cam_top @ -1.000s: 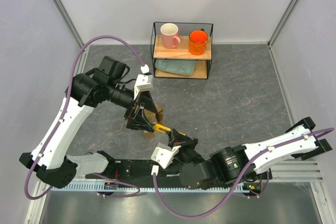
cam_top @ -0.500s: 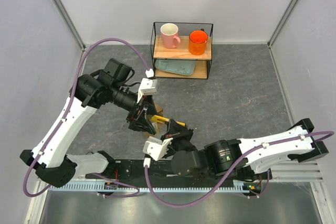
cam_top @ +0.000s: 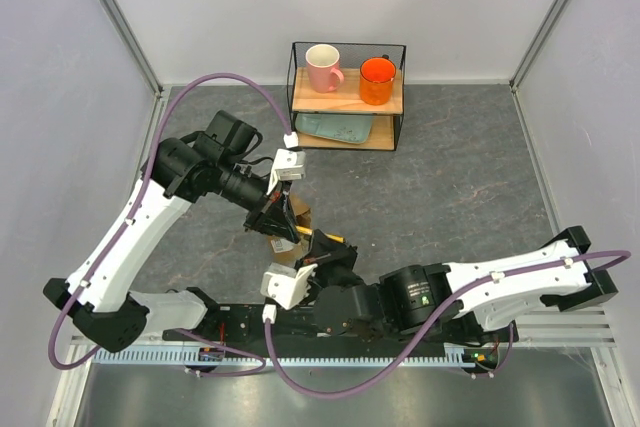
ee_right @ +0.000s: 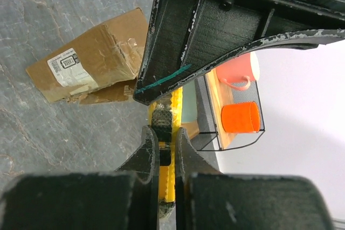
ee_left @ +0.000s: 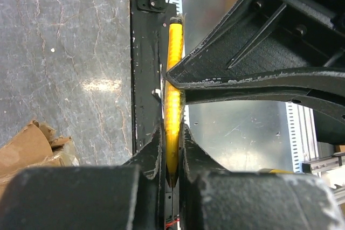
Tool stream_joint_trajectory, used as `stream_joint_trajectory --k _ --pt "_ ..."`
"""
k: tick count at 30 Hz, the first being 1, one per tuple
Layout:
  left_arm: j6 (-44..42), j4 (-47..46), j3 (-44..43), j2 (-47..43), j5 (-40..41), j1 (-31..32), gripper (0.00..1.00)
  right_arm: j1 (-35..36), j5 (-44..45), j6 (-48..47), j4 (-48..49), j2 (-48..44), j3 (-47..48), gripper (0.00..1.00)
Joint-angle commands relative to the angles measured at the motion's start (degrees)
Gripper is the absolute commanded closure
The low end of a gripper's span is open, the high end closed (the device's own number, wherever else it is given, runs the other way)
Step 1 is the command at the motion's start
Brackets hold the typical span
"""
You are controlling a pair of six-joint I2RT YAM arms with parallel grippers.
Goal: Unpack the express box
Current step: Pick up the knife from the center of the board.
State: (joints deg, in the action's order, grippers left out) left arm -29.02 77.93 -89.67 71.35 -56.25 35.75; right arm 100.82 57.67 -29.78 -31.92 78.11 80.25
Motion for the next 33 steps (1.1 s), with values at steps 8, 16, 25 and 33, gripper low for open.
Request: stream_joint_trajectory --k 8,16,25,33 --pt "-14.8 10.1 -6.5 -1.7 1.1 0.4 0.98 -2.0 -12.1 23.7 5.4 -17.4 2.2 0.17" --pt "-20.5 10.2 -8.2 -1.7 1.8 0.5 0.98 -7.6 -30.0 28.5 4.4 -22.5 -1.3 0.06" --pt "-18.7 10.2 -9.8 -1.0 -0.5 0.6 0.98 -16.0 -41.2 28.6 4.9 -17.6 -1.8 0.07" --pt "-19.3 10.2 -7.5 -3.2 0.3 2.4 0.98 -21.1 -47.2 27.6 5.6 -15.2 -0.9 0.09"
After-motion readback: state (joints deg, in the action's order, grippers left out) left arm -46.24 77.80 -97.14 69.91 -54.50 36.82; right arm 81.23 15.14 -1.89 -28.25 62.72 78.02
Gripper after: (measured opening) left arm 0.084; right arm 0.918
